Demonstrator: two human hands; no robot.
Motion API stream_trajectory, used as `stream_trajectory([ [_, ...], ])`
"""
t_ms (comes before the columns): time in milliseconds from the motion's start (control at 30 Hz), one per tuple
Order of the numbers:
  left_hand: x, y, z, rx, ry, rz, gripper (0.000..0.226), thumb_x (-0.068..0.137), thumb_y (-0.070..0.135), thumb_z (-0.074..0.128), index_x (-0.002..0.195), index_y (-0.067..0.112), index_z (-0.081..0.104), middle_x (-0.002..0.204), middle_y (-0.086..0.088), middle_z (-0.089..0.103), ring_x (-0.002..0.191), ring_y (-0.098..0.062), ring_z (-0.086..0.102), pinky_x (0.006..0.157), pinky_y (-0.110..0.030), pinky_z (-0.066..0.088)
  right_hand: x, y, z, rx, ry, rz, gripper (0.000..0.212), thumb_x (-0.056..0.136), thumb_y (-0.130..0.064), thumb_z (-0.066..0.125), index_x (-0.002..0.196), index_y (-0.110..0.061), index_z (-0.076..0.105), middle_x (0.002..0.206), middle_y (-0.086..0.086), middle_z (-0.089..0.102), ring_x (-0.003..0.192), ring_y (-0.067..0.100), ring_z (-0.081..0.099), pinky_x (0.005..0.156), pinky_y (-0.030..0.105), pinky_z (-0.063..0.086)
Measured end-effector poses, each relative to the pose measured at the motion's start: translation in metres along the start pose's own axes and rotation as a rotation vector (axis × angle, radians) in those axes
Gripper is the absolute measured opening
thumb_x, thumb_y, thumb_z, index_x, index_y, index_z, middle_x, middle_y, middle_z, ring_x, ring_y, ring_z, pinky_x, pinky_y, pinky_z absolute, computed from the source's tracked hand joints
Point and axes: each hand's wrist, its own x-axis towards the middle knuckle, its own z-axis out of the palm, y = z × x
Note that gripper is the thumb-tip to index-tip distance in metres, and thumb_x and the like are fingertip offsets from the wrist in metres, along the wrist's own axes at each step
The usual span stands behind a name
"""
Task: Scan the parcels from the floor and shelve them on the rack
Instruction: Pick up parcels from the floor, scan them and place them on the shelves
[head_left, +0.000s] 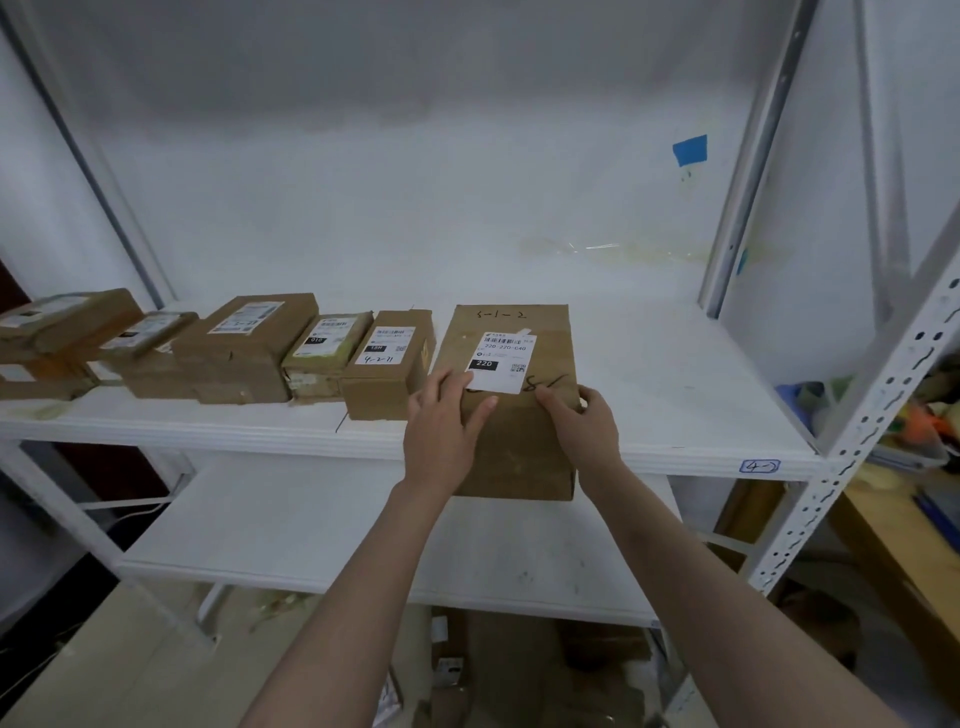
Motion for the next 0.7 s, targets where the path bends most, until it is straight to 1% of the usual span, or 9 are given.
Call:
stream_trajectory([
  [33,0.003,-0.002,0.001,0.015,0.001,-0.001,0.051,0.099,0.053,0.048,0.141,0.024,0.05,0.154,0.002,0.037,0.135,-0.027,0.036,0.095,-0.038,0.046,0.003,0.001,0.003,-0.02,0.01,-0.027,0.072,0.086,-0.053,0.068,0.144,-0.017,0.044,0.135,0.004,0.057,0.12,0.025,0.055,0.1,0.042,0.047],
  [100,0.009,-0.003,0.002,0.064,0.012,0.005,0.051,0.1,0.053,0.047,0.142,0.024,0.05,0.154,0.003,0.038,0.133,-0.028,0.038,0.096,-0.037,0.045,0.008,0.001,0.008,-0.063,0.038,-0.077,0.068,0.088,-0.053,0.065,0.143,-0.019,0.044,0.134,0.004,0.058,0.119,0.025,0.056,0.097,0.042,0.048],
  [167,0.015,-0.004,0.003,0.133,0.018,0.005,0.052,0.1,0.054,0.044,0.143,0.024,0.05,0.154,0.003,0.039,0.133,-0.029,0.038,0.098,-0.037,0.042,0.012,0.0,0.015,-0.121,0.077,-0.121,0.066,0.089,-0.054,0.063,0.143,-0.023,0.042,0.132,0.005,0.059,0.117,0.027,0.057,0.094,0.041,0.048],
  [267,0.026,-0.01,0.005,0.22,0.017,0.008,0.052,0.101,0.055,0.041,0.143,0.024,0.05,0.154,0.003,0.041,0.132,-0.031,0.039,0.102,-0.039,0.039,0.016,-0.004,0.025,-0.216,0.12,-0.196,0.057,0.094,-0.05,0.058,0.144,-0.029,0.038,0.13,0.005,0.056,0.116,0.028,0.056,0.089,0.04,0.045],
  [367,0.037,-0.018,0.006,0.262,0.011,0.009,0.053,0.101,0.056,0.038,0.141,0.023,0.051,0.151,0.003,0.045,0.127,-0.033,0.042,0.101,-0.041,0.039,0.022,-0.011,0.035,-0.294,0.105,-0.232,0.047,0.098,-0.046,0.053,0.14,-0.029,0.044,0.131,0.007,0.054,0.115,0.029,0.055,0.085,0.037,0.041],
  [533,0.06,-0.024,0.003,0.321,-0.007,0.017,0.052,0.103,0.054,0.036,0.14,0.021,0.051,0.148,-0.001,0.047,0.119,-0.034,0.047,0.096,-0.042,0.041,0.045,-0.018,0.041,-0.392,0.062,-0.27,0.048,0.097,-0.051,0.052,0.14,-0.03,0.047,0.131,0.003,0.059,0.119,0.027,0.054,0.086,0.039,0.043],
  [633,0.073,-0.026,0.002,0.348,-0.027,0.015,0.051,0.104,0.053,0.035,0.14,0.021,0.051,0.147,-0.002,0.048,0.121,-0.034,0.046,0.097,-0.042,0.042,0.056,-0.022,0.045,-0.426,0.043,-0.272,0.048,0.097,-0.052,0.051,0.14,-0.03,0.046,0.132,0.001,0.059,0.119,0.027,0.053,0.082,0.035,0.041],
  [700,0.08,-0.029,0.003,0.361,-0.023,0.017,0.049,0.104,0.052,0.035,0.138,0.021,0.051,0.145,-0.003,0.048,0.122,-0.034,0.044,0.097,-0.042,0.042,0.063,-0.025,0.052,-0.423,0.036,-0.264,0.049,0.098,-0.05,0.051,0.141,-0.029,0.045,0.133,0.001,0.058,0.12,0.027,0.053,0.083,0.035,0.041],
])
